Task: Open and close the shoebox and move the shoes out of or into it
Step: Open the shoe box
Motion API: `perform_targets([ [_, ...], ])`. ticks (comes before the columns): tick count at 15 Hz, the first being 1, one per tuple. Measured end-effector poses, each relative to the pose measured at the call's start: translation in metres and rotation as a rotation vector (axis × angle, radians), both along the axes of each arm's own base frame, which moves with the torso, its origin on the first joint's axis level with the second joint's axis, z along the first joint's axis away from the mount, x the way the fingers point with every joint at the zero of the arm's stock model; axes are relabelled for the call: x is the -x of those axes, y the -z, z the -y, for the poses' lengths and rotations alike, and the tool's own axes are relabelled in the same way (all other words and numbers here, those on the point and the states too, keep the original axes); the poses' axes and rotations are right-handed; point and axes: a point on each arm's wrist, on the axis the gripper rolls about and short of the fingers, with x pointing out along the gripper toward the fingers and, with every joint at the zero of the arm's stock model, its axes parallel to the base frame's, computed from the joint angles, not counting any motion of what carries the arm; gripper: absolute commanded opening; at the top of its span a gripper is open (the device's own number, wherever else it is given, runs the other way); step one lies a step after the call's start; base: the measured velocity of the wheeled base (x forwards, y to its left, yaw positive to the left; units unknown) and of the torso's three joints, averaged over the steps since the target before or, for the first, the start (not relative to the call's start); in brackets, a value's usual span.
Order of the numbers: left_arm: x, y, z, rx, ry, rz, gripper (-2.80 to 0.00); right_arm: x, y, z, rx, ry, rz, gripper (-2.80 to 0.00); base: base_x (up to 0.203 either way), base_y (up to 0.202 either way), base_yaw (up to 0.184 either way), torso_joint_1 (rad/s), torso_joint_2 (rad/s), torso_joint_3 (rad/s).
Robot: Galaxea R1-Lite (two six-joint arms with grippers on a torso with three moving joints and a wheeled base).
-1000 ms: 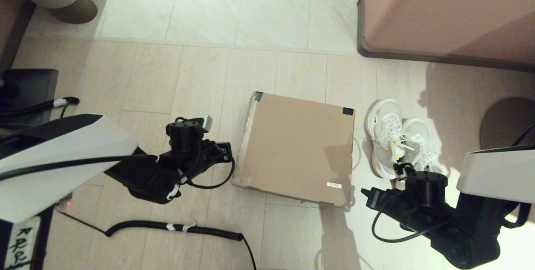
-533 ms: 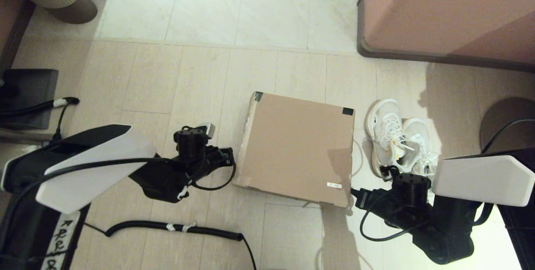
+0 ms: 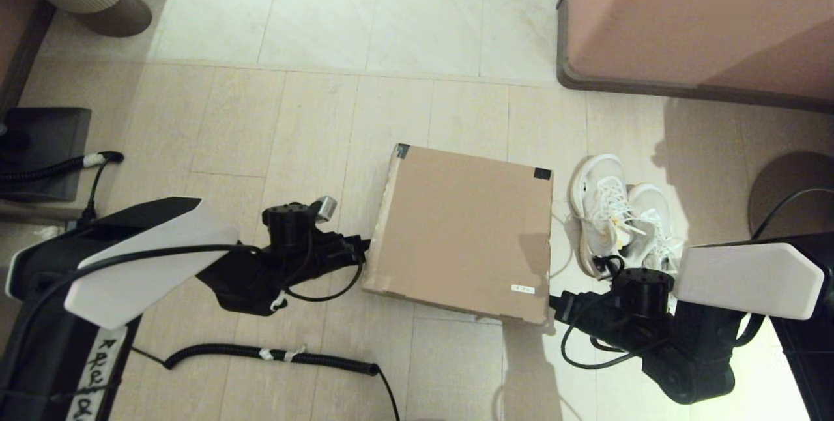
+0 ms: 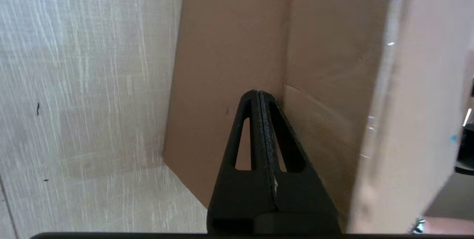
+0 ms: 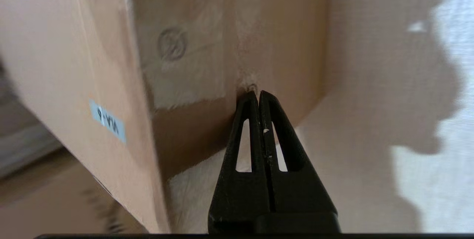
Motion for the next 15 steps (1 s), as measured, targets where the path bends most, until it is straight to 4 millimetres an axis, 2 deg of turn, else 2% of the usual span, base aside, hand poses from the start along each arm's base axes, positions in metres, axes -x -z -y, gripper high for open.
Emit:
perform_targets([
  [4,0.002,-0.007,0.000,0.076,-0.025,-0.057,-2.80,0.003,-0.024,0.010,-0.151,-0.031,-0.035,-2.80,0.000,0.000,0.000,0.000,0.00,0.000],
  [11,0.016,-0.052,-0.003,0.161,-0.037,-0.034,-2.80,0.017,-0.061,0.021,-0.257,-0.023,-0.038,-2.80,0.000,0.000,0.000,0.000,0.00,0.000],
  [15,0.027,-0.057,-0.006,0.160,-0.036,-0.037,-2.80,0.021,-0.067,0.025,-0.258,-0.013,-0.030,-2.80,0.000,0.000,0.000,0.000,0.00,0.000],
])
